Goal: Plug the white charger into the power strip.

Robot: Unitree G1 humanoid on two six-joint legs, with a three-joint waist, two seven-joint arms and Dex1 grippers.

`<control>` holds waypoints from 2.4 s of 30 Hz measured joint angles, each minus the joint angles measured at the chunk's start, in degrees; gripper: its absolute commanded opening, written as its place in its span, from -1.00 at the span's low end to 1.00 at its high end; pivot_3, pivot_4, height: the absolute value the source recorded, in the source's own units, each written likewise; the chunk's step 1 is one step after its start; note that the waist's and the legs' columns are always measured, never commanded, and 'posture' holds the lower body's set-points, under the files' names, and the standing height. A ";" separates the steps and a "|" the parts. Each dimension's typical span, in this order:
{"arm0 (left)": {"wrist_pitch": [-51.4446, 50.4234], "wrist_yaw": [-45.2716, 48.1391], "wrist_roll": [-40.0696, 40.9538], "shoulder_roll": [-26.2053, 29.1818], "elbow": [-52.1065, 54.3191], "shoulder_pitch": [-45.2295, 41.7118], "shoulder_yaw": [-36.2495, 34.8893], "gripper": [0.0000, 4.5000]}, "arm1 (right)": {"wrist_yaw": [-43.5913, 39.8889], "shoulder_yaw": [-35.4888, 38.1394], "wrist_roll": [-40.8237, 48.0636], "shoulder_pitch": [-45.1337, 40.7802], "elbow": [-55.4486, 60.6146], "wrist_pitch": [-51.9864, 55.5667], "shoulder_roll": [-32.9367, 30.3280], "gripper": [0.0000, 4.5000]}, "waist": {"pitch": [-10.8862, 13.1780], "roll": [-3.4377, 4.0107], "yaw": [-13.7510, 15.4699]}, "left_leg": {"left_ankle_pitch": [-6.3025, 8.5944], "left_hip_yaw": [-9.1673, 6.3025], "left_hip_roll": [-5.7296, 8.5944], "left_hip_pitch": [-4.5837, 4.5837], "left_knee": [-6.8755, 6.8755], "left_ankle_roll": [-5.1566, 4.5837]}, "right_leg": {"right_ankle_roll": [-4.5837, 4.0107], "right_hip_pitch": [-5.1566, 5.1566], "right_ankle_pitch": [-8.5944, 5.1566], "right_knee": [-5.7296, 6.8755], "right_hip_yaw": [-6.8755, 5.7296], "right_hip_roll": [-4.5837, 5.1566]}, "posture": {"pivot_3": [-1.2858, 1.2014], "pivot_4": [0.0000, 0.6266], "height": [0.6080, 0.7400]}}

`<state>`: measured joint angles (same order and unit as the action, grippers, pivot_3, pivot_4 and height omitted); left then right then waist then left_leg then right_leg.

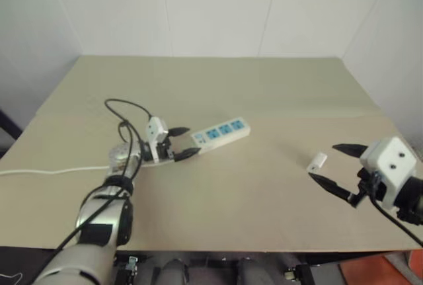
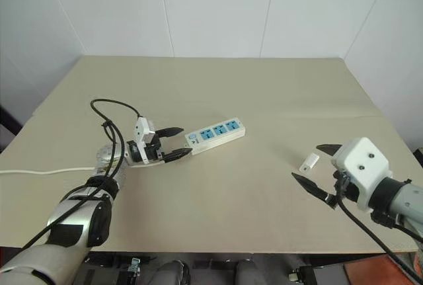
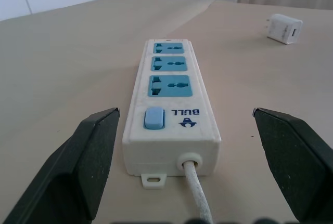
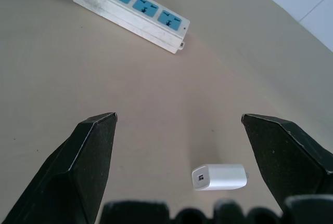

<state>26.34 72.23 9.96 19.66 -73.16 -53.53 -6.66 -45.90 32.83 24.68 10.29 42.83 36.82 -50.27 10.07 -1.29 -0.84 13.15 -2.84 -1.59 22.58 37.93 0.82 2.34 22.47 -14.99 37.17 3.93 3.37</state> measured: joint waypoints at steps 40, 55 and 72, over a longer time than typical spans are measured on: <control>-0.89 -10.51 -12.48 -4.74 -3.78 -2.44 2.35 0.90 | 7.73 -3.70 -5.38 3.91 1.13 0.97 3.20 1.00 | -0.06 -0.03 0.05 | 0.00 0.00 0.03 -0.15 0.00 0.00 | 0.02 -0.17 -0.01 -0.02 0.00 0.01 | 0.03 -0.52 1.00; -1.19 -5.16 -12.74 -5.18 -3.67 -2.37 1.96 0.45 | 7.63 -5.32 -5.73 2.38 0.97 1.05 1.21 1.00 | -0.28 -0.05 0.20 | 0.00 0.00 0.08 -0.18 0.00 0.00 | 0.06 -0.23 -0.01 -0.04 0.00 0.04 | 0.03 -0.52 1.00; -1.47 19.75 -3.33 -1.98 4.49 3.00 9.70 0.45 | -26.18 -33.21 -24.46 -32.45 -38.19 -52.46 -24.42 1.00 | -0.22 -0.06 -1.51 | 0.00 0.06 0.00 -0.25 -0.07 0.00 | 0.13 -0.22 -0.06 -0.13 0.03 0.05 | 0.03 -0.52 1.00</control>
<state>24.86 91.98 6.63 17.69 -68.67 -50.53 3.04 -72.08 -0.38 0.22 -22.17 4.64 -15.64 -74.70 9.86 -1.35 -2.35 13.16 -2.78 -1.59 22.33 37.85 0.82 2.47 22.24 -15.04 37.04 3.96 3.42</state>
